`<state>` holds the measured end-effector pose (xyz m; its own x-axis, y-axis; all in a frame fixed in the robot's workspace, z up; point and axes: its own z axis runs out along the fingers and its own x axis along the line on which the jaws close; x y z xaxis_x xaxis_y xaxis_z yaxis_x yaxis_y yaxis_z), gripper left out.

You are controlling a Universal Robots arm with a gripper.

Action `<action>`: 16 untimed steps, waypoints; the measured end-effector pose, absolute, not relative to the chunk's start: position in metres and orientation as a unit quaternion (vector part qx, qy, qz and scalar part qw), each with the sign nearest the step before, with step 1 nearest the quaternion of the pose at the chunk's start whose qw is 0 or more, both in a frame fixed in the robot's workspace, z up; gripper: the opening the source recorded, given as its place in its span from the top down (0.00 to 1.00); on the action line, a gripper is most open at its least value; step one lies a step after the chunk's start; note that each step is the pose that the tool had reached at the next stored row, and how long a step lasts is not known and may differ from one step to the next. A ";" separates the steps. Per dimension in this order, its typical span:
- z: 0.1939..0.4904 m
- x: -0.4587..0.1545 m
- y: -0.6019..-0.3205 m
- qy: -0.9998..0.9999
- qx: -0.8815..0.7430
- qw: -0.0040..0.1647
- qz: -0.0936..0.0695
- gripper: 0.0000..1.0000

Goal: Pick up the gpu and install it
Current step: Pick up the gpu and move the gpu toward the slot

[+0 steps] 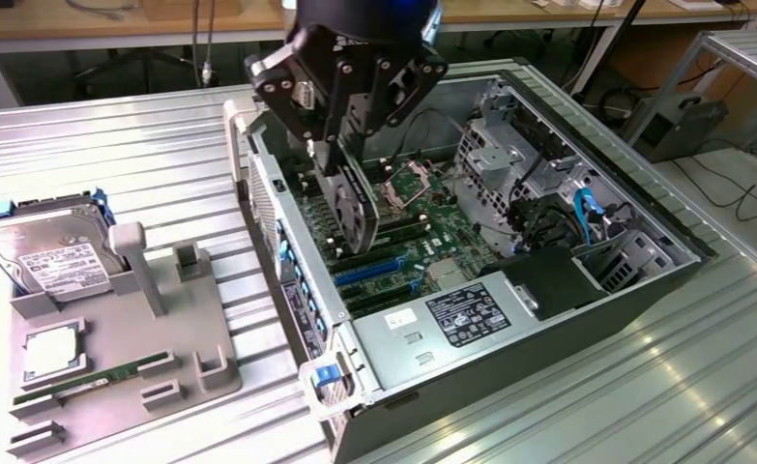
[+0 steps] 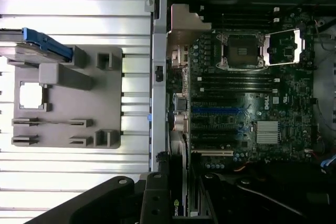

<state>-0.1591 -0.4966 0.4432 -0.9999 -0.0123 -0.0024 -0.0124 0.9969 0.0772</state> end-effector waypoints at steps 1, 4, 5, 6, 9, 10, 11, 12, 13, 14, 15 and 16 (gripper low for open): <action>0.441 -0.154 -0.496 0.999 -0.006 0.001 0.039 0.74; 0.434 -0.137 -0.493 0.999 -0.006 0.000 0.038 0.74; 0.431 -0.130 -0.492 0.999 -0.006 0.000 0.038 0.74; 0.428 -0.122 -0.489 0.999 -0.006 -0.001 0.038 0.74; 0.423 -0.108 -0.484 0.999 -0.006 -0.001 0.038 0.74; 0.421 -0.103 -0.482 0.999 -0.006 -0.001 0.038 0.74; 0.419 -0.098 -0.481 0.999 -0.006 -0.001 0.038 0.74; 0.416 -0.092 -0.478 0.999 -0.006 -0.001 0.039 0.74; 0.414 -0.085 -0.477 0.999 -0.006 -0.001 0.038 0.74; 0.410 -0.075 -0.475 0.999 -0.006 -0.002 0.038 0.74; 0.407 -0.068 -0.474 0.999 -0.006 -0.002 0.038 0.74; 0.403 -0.058 -0.474 0.999 -0.006 -0.002 0.039 0.74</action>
<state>-0.0576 -0.4739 0.4025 -0.9999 -0.0122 0.0032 -0.0119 0.9970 0.0770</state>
